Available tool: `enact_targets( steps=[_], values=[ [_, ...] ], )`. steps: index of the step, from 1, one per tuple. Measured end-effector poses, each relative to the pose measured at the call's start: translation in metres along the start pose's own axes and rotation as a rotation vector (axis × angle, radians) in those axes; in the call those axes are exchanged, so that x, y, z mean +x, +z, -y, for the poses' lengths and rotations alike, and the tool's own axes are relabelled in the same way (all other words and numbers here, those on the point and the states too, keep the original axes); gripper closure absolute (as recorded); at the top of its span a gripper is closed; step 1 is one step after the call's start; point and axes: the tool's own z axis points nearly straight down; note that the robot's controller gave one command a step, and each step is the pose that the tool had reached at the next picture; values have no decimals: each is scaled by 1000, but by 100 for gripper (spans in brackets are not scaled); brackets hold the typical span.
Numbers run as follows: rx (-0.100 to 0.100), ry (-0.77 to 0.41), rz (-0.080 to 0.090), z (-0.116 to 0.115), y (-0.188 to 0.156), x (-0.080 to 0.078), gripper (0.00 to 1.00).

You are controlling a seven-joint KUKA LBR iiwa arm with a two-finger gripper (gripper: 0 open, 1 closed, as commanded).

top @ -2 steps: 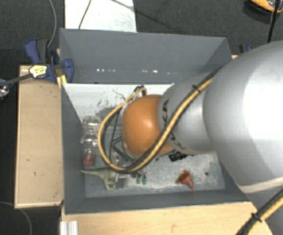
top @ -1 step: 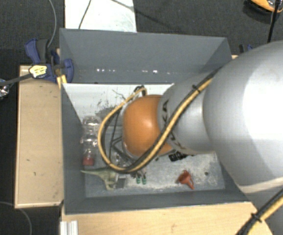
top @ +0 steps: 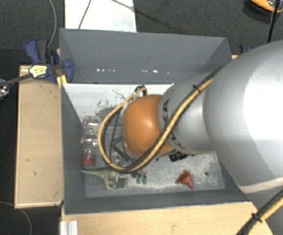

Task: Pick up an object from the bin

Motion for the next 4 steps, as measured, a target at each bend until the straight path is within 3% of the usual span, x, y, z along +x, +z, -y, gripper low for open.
enact_targets(
  steps=[4],
  values=[
    [-9,-87,9,17,0,-14,100]
  ],
)
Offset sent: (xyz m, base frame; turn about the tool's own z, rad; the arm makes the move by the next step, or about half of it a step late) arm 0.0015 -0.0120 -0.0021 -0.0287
